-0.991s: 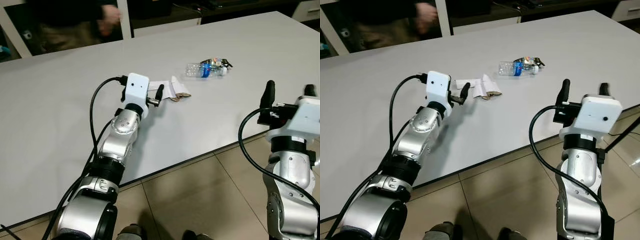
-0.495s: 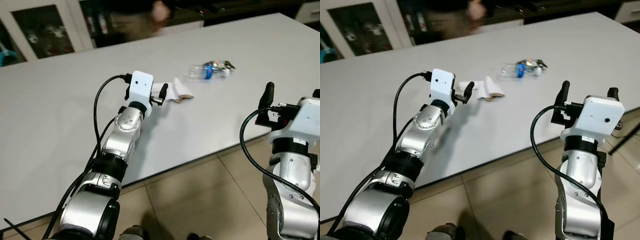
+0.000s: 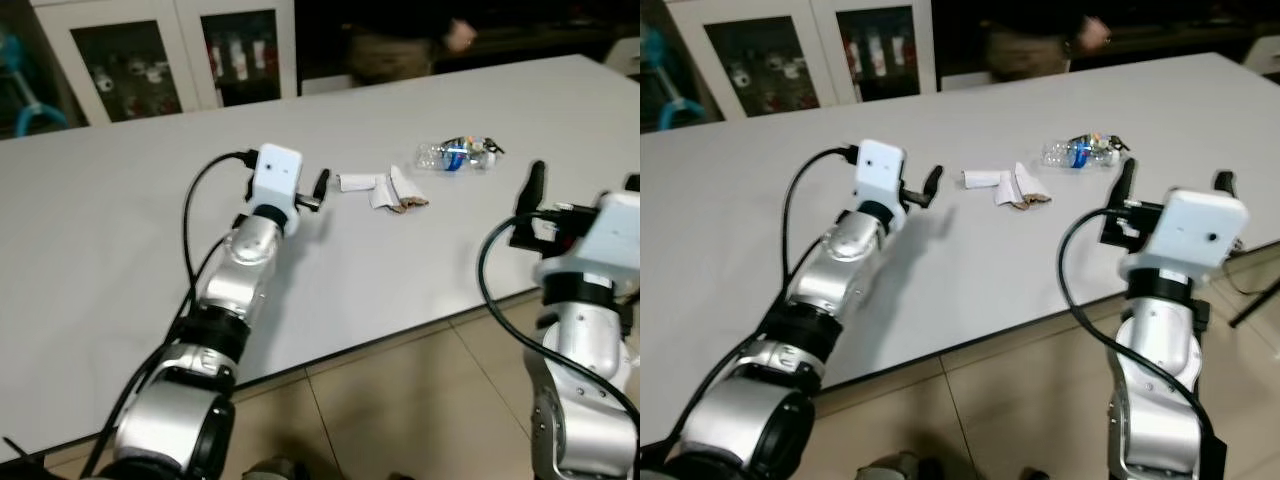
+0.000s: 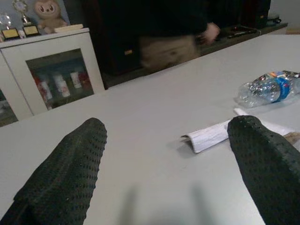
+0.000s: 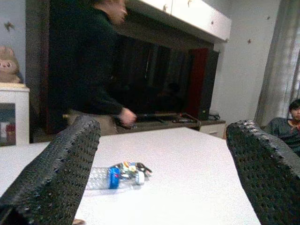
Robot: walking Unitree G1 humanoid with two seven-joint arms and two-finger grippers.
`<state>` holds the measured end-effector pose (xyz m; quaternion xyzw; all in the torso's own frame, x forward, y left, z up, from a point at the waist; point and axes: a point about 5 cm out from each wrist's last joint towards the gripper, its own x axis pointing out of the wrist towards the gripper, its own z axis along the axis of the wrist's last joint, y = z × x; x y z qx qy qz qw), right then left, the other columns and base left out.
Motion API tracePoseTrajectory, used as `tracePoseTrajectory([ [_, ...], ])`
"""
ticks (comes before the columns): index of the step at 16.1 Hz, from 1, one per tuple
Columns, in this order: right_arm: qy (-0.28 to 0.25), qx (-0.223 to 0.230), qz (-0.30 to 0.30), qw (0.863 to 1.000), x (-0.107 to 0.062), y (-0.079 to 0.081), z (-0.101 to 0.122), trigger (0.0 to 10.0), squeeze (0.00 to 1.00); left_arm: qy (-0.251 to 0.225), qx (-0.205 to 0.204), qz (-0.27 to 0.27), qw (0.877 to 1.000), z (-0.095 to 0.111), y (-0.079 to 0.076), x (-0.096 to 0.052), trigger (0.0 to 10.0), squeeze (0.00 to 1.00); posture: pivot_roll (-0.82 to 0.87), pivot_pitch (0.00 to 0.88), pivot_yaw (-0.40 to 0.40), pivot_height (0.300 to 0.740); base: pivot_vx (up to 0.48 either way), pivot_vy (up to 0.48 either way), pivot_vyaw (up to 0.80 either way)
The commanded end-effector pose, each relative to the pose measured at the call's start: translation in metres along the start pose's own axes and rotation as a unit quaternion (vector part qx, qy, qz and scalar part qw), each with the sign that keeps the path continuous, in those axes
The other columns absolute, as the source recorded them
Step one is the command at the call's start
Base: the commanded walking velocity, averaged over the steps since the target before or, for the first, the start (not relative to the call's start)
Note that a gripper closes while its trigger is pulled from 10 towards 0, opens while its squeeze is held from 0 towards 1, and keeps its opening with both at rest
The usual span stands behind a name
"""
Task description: Picking trash to rubbish bin
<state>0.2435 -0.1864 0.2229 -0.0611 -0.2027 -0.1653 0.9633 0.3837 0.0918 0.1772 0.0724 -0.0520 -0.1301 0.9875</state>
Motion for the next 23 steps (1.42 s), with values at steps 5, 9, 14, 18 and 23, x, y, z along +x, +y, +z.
tracePoseTrajectory([
  [5,0.001,-0.022,-0.012,1.0,0.0,-0.008,0.002,10.0,1.0,-0.003,-0.007,-0.006,1.0,0.002,-0.009,0.002,10.0,0.0,0.12,0.095,0.036,0.74,0.0,0.0,0.0],
  [9,0.003,-0.03,-0.01,1.0,0.001,-0.01,0.003,10.0,1.0,-0.016,-0.004,-0.019,1.0,0.006,-0.015,0.005,10.0,0.0,0.11,0.088,0.029,0.74,0.0,0.0,0.0],
  [14,0.08,-0.055,-0.028,0.995,-0.004,-0.026,-0.019,10.0,1.0,-0.008,0.008,-0.098,0.995,0.0,-0.031,-0.001,10.0,0.0,0.1,0.098,0.001,0.74,0.0,0.0,0.0],
  [18,0.126,-0.064,0.016,0.99,-0.017,-0.026,-0.033,10.0,0.01,0.012,0.024,-0.165,0.986,-0.019,-0.042,-0.014,10.0,0.0,0.07,0.102,-0.005,0.74,0.0,0.0,0.0],
  [23,0.092,-0.091,0.035,0.991,-0.025,-0.014,-0.025,10.0,0.0,-0.035,-0.006,-0.233,0.972,-0.011,-0.075,-0.027,10.0,0.0,0.03,0.08,0.027,0.74,0.049,0.0,0.0],
])
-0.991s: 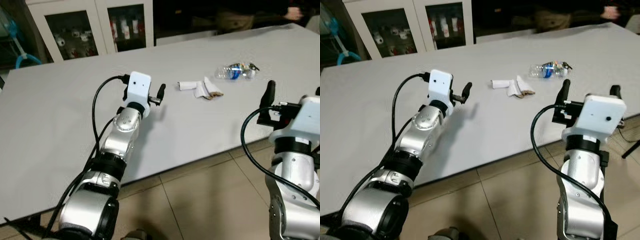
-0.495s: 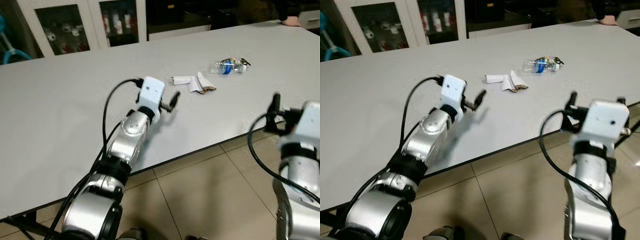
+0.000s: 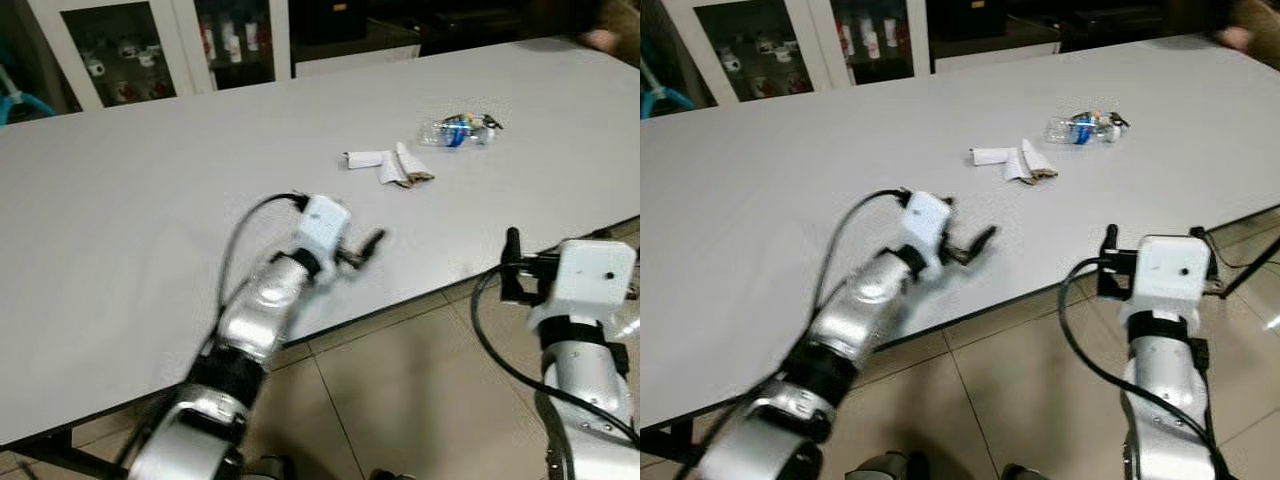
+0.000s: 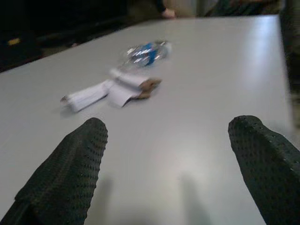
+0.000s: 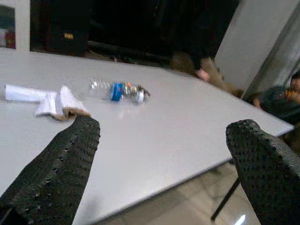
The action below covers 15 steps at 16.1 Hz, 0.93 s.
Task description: Picking trash to rubbish bin
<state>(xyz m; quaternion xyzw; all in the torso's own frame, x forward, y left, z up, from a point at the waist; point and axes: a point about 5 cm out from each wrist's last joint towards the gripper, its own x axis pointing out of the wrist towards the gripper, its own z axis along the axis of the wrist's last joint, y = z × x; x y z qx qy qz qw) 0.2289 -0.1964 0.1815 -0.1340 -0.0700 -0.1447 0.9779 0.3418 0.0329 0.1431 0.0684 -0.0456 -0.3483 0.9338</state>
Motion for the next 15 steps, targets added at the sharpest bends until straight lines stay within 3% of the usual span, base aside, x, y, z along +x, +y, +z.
tracePoseTrajectory([
  [1,-0.035,-0.008,-0.016,0.999,-0.001,-0.004,0.013,10.0,0.0,-0.035,0.011,-0.013,0.999,0.014,-0.003,0.004,10.0,0.0,0.02,0.075,0.032,0.74,0.0,0.0,0.0],
  [3,-0.077,-0.023,-0.048,0.996,-0.004,-0.01,0.03,10.0,0.0,-0.082,0.008,0.001,0.997,0.037,0.0,0.012,10.0,0.0,0.01,0.072,0.035,0.74,0.338,0.0,0.0],
  [4,-0.078,-0.019,-0.064,0.995,-0.006,-0.013,0.032,10.0,0.0,-0.083,-0.009,0.021,0.996,0.041,0.006,0.014,10.0,0.0,0.01,0.066,0.036,0.74,0.371,0.0,0.0],
  [9,-0.069,-0.019,-0.092,0.993,-0.011,-0.018,0.031,10.0,0.0,-0.078,-0.009,0.043,0.996,0.039,0.013,0.013,10.0,0.0,0.0,0.063,0.042,0.74,0.376,0.0,0.0],
  [15,-0.072,-0.023,-0.072,0.995,-0.012,-0.015,0.032,10.0,0.0,-0.07,-0.009,0.06,0.996,0.036,0.015,0.011,10.0,0.0,0.01,0.068,0.036,0.74,0.424,0.0,0.0],
])
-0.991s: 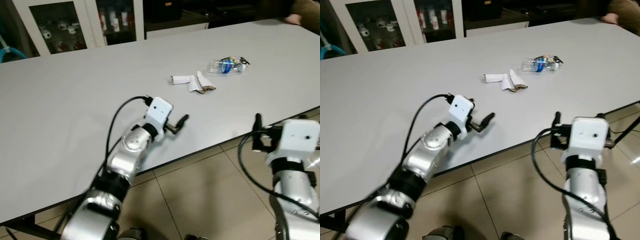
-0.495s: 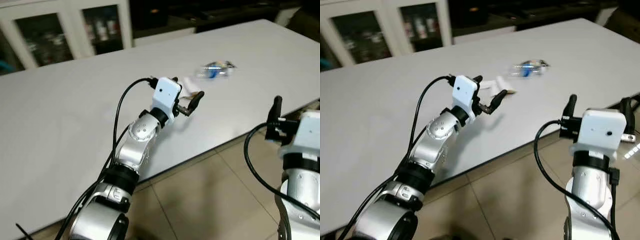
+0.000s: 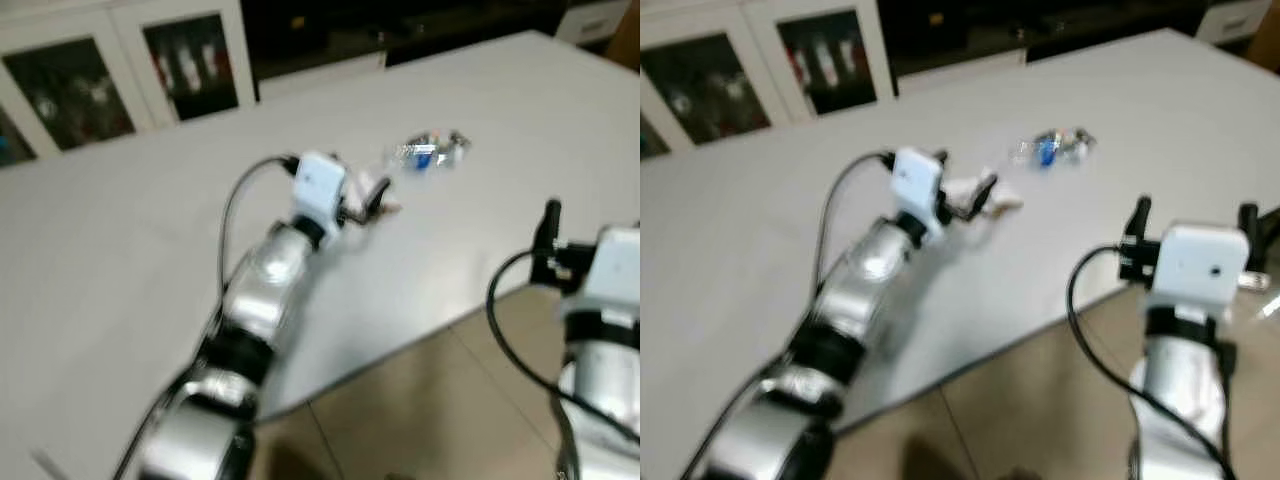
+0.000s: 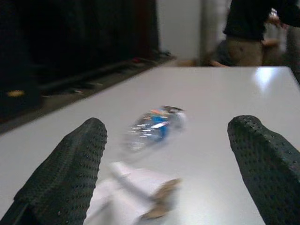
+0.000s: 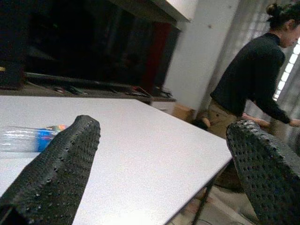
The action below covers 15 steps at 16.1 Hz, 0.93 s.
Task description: Picking trash to rubbish bin
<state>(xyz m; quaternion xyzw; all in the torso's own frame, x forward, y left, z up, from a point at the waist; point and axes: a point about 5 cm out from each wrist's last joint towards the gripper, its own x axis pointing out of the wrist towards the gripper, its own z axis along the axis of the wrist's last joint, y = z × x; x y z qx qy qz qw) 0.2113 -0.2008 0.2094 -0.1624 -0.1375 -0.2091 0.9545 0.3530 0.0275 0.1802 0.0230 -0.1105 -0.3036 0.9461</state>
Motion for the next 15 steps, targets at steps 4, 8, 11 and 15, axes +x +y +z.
tracePoseTrajectory([
  [4,-0.002,0.012,0.022,1.0,-0.002,0.008,0.004,10.0,0.0,0.006,0.013,0.022,1.0,-0.001,0.009,-0.004,10.0,0.0,0.01,0.075,0.03,0.74,0.227,0.215,0.0],
  [8,0.004,0.021,0.033,0.999,-0.001,0.01,0.003,10.0,0.0,0.022,0.014,0.04,0.999,-0.007,0.01,-0.007,10.0,0.0,0.02,0.078,0.028,0.74,0.0,0.0,0.0],
  [11,0.012,0.032,0.046,0.998,0.001,0.014,0.001,10.0,0.0,0.029,0.023,0.057,0.998,-0.01,0.014,-0.01,10.0,0.0,0.04,0.09,0.026,0.74,0.0,0.0,0.0],
  [15,0.024,0.043,0.053,0.997,0.018,0.011,-0.01,10.0,0.0,0.044,0.037,0.088,0.994,-0.013,0.031,-0.02,10.0,0.0,0.09,0.117,0.037,0.74,0.0,0.0,0.0],
])
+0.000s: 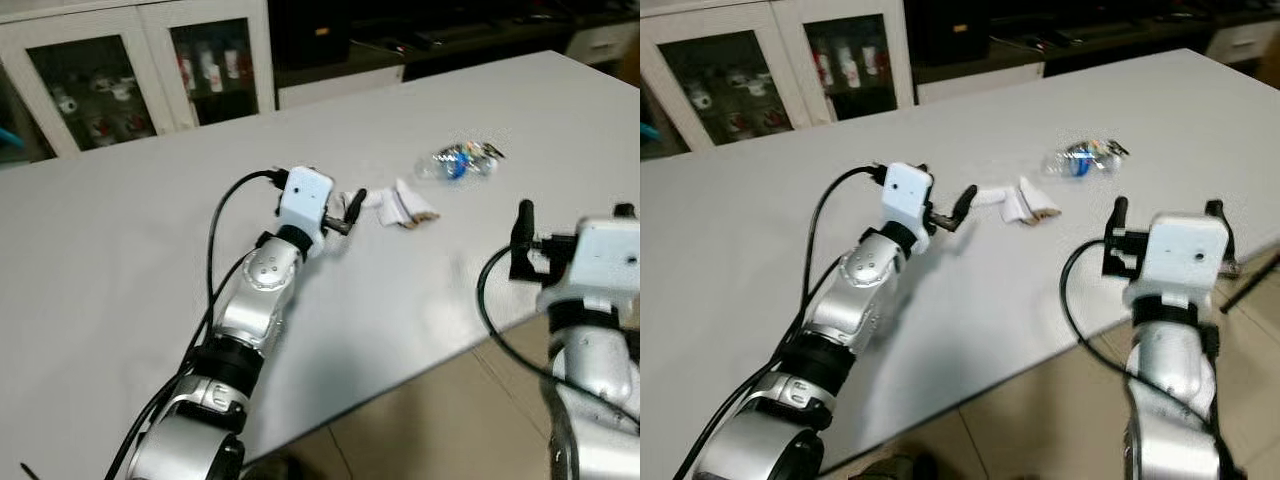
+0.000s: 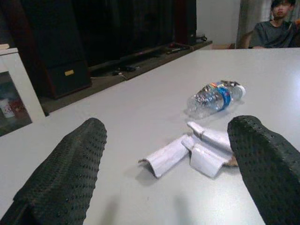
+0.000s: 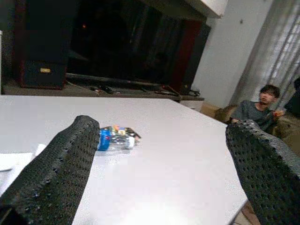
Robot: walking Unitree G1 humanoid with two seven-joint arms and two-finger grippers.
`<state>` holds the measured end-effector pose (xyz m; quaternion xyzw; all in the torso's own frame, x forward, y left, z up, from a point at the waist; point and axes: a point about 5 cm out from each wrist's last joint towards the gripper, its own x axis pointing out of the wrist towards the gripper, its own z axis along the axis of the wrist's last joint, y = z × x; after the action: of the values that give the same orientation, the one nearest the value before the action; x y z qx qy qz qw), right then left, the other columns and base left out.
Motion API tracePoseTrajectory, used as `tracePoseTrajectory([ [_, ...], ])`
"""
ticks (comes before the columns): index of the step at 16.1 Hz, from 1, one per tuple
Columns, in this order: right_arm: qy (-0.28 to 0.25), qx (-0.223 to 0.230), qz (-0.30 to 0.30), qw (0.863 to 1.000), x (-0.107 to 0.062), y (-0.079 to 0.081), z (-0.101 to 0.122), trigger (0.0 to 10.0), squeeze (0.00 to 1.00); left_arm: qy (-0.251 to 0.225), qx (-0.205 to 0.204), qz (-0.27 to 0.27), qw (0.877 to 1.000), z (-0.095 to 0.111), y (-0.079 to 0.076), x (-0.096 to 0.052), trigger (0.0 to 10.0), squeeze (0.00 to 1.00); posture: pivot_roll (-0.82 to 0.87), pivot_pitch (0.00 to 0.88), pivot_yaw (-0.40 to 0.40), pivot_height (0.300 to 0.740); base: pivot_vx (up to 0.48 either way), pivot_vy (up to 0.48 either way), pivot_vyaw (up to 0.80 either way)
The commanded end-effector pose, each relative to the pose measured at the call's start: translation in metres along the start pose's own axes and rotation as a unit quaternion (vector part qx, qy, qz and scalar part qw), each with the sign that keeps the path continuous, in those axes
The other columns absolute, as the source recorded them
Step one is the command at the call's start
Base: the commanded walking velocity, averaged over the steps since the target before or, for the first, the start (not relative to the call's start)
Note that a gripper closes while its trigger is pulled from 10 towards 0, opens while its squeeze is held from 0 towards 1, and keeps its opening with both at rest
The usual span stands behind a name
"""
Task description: Picking trash to rubbish bin
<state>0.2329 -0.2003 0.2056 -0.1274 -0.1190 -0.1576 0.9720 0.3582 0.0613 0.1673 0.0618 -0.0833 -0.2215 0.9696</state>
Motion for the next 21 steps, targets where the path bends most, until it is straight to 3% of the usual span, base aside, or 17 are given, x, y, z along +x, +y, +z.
tracePoseTrajectory([
  [1,0.005,0.002,0.0,1.0,0.0029,-0.0019,-0.0028,10.0,0.0,0.001,0.003,0.004,1.0,0.0002,0.0032,-0.0026,10.0,0.0,0.1,0.122,0.041,0.74,0.0,0.0,0.0],
  [5,0.002,0.005,-0.006,1.0,0.0089,-0.0043,-0.0039,10.0,0.0,0.002,0.005,-0.012,1.0,0.0026,0.004,-0.0028,10.0,0.0,0.11,0.122,0.049,0.74,0.0,0.0,0.0],
  [18,-0.009,-0.005,-0.014,1.0,0.0096,-0.0081,-0.0011,10.0,0.0,0.006,0.0,-0.021,1.0,0.0025,-0.0022,0.002,10.0,0.0,0.08,0.103,0.054,0.74,0.386,0.0,0.0],
  [21,0.002,0.014,-0.006,1.0,0.0101,-0.0052,-0.003,10.0,0.0,0.008,0.001,-0.014,1.0,0.0011,-0.0013,0.0023,10.0,0.0,0.08,0.102,0.051,0.74,0.389,0.0,0.0],
])
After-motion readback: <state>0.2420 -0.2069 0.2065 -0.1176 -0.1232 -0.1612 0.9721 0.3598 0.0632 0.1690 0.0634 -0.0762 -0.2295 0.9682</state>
